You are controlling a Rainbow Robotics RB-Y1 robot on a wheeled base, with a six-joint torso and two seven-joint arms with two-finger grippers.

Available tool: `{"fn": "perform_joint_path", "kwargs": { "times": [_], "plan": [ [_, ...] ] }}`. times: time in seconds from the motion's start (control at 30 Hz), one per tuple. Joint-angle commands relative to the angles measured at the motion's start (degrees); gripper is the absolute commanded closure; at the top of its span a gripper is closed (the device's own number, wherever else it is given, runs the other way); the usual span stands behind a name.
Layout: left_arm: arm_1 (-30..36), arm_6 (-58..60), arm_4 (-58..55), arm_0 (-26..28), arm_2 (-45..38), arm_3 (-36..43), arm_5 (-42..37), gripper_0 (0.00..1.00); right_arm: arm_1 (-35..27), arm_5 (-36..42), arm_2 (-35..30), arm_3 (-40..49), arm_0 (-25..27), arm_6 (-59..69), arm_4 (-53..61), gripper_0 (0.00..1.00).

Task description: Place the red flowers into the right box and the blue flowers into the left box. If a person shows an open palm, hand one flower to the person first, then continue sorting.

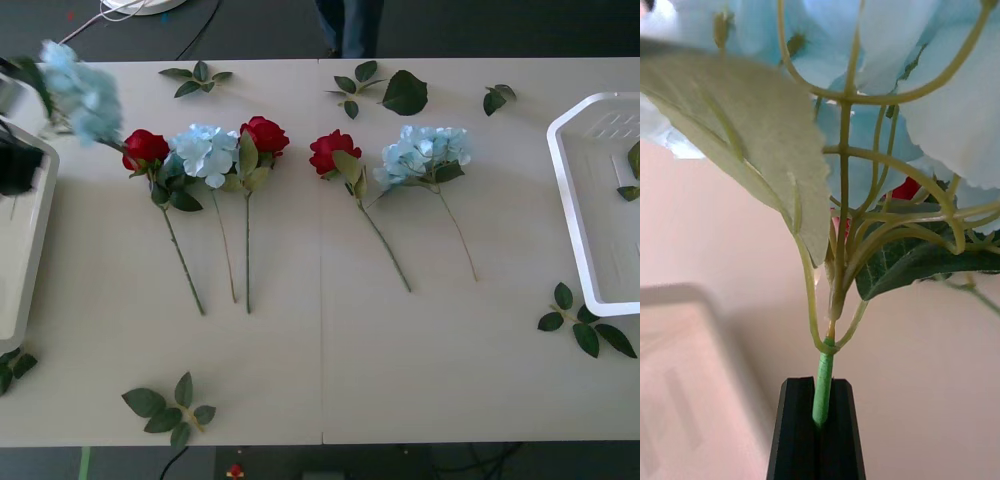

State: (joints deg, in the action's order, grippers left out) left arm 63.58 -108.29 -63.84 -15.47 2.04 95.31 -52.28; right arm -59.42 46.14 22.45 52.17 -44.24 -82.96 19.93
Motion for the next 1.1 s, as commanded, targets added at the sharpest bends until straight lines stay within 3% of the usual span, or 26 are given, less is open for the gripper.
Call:
{"fn": "perform_joint_path", "kwargs": {
  "times": [0.03, 0.2, 0.23, 0.3, 0.47, 0.73, 0.87, 1.1],
  "plan": [
    [-0.6, 4.7, -1.2, 1.5, -10.1, 1.5, -9.3, 1.0, -2.4, -1.4, 2.8, -2.1, -3.4, -0.5, -0.9, 1.0],
    [-3.1, 5.4, -1.9, 2.5, -19.5, 1.5, -21.0, 1.0, -1.7, -1.3, 3.5, -3.4, -3.3, 0.1, 0.6, 0.99],
    [-4.1, 5.5, -1.5, 3.0, -22.5, 1.5, -23.9, 1.0, -1.2, -1.4, 3.5, -3.7, -3.3, 0.2, 1.4, 0.7],
    [-5.8, 5.7, -0.9, 3.9, -27.1, 1.0, -27.6, 1.0, -0.8, -1.4, 3.5, -4.0, -3.2, 0.3, 2.8, 0.0],
    [-7.3, 6.1, 2.1, 5.6, -32.4, -3.1, -28.8, 1.0, -0.1, -1.4, 3.5, -4.0, -3.2, 0.9, 3.4, 0.0],
    [-7.4, 6.3, 7.5, 6.2, -32.6, -13.4, -16.1, 1.0, 0.2, -1.8, 3.5, -3.6, -3.2, 0.9, 3.6, 0.0],
    [-7.4, 6.3, 13.0, 6.2, -33.1, -17.4, -9.4, 1.0, -0.3, -1.7, 3.5, -2.2, -3.2, 0.5, 10.5, 0.0],
    [-7.1, 7.1, 14.8, 6.1, -33.0, -19.4, -8.4, 1.0, -0.3, 0.8, -1.8, 4.6, 1.1, 0.6, 22.3, 0.0]
  ]
}}
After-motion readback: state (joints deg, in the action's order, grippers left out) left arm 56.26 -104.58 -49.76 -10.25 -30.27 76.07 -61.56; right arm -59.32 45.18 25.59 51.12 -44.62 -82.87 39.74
